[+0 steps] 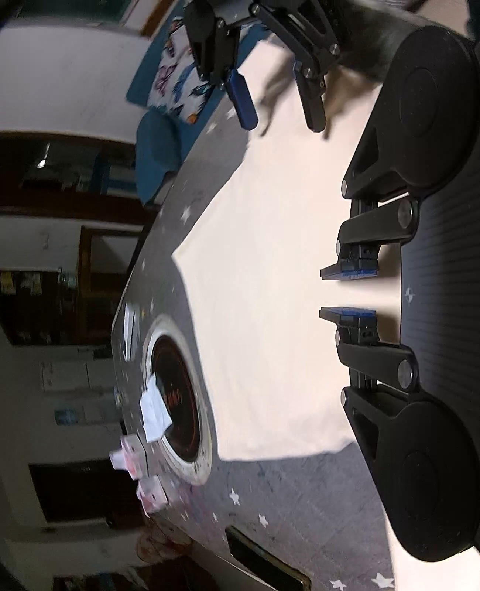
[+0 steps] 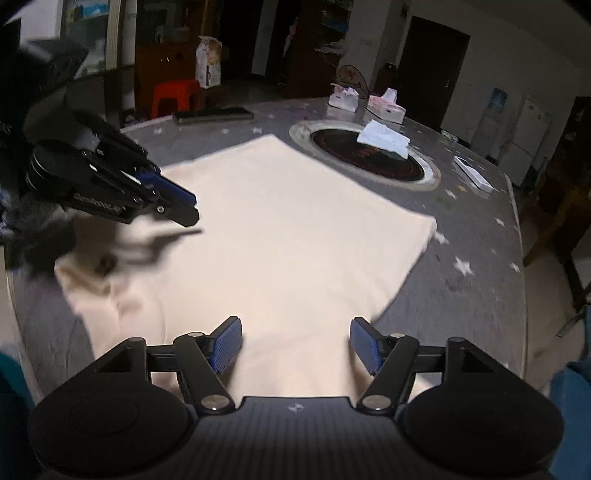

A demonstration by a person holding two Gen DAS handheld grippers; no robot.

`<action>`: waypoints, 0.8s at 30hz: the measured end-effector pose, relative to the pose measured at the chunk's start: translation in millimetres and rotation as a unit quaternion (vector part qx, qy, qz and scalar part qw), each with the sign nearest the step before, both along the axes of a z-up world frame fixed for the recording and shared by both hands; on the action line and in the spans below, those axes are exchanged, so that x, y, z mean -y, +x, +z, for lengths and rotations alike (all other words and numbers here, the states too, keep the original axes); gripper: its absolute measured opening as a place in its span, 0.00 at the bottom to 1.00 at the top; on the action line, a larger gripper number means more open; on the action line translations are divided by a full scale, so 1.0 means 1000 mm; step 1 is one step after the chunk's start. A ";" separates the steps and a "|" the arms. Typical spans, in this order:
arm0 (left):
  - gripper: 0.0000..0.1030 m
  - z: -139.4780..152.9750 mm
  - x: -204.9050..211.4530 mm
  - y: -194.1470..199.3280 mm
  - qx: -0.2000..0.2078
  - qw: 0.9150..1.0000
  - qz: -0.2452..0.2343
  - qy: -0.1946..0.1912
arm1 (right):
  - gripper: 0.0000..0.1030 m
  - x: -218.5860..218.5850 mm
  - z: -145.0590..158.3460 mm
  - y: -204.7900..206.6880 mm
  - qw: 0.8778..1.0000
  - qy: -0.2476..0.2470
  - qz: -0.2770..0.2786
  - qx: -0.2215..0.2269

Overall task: Fold clothes
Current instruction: 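Release the sweatshirt and reposition both grippers over the flattened body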

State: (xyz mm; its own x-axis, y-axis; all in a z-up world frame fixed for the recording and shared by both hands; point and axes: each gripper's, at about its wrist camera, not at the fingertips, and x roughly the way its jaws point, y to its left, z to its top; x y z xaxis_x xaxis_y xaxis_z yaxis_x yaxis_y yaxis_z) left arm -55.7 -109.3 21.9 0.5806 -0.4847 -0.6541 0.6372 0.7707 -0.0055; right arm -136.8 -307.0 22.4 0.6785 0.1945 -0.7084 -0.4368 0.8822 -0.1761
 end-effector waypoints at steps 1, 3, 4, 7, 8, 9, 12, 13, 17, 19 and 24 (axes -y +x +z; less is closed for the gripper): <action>0.22 -0.003 0.001 -0.002 -0.002 1.000 0.001 0.003 | 0.65 0.000 -0.003 -0.005 1.000 -0.006 -0.007 0.002; 0.24 -0.007 0.001 -0.005 0.002 1.000 0.004 0.010 | 0.65 0.006 -0.006 -0.014 1.000 0.000 -0.030 0.009; 0.25 -0.008 0.002 -0.006 0.006 1.000 0.005 0.012 | 0.65 0.011 -0.006 -0.018 0.999 0.014 -0.043 0.009; 0.27 -0.007 0.002 -0.004 0.005 1.000 0.009 0.016 | 0.65 0.024 -0.002 -0.028 0.996 0.037 -0.080 0.017; 0.27 -0.006 0.003 -0.004 0.005 1.000 0.010 0.017 | 0.65 0.029 -0.001 -0.031 0.995 0.042 -0.092 0.020; 0.27 -0.004 0.004 -0.005 0.007 1.000 0.010 0.016 | 0.65 0.034 0.001 -0.034 0.993 0.052 -0.105 0.023; 0.28 0.003 0.007 -0.007 0.012 1.000 0.006 0.009 | 0.65 0.054 0.004 -0.043 0.985 0.077 -0.153 0.030; 0.27 0.006 0.009 -0.008 0.015 1.000 0.003 0.005 | 0.65 0.062 0.005 -0.046 0.981 0.083 -0.171 0.033; 0.27 0.013 0.024 -0.016 0.018 0.999 -0.027 -0.011 | 0.64 0.090 0.000 -0.053 0.966 0.076 -0.244 0.032; 0.27 0.015 0.034 -0.021 0.018 0.999 -0.046 -0.018 | 0.64 0.101 -0.004 -0.056 0.959 0.075 -0.270 0.027; 0.27 0.008 0.063 -0.030 0.011 0.996 -0.090 -0.014 | 0.63 0.125 -0.013 -0.064 0.944 0.061 -0.323 0.022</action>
State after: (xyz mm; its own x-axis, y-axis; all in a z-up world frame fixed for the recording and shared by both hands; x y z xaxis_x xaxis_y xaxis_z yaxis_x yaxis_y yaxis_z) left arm -86.1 -172.1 29.6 0.4973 -0.6005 -0.6262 0.7649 0.6441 -0.0103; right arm -200.6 -432.1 9.1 0.7116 -0.1916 -0.6760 0.2056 0.9768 -0.0604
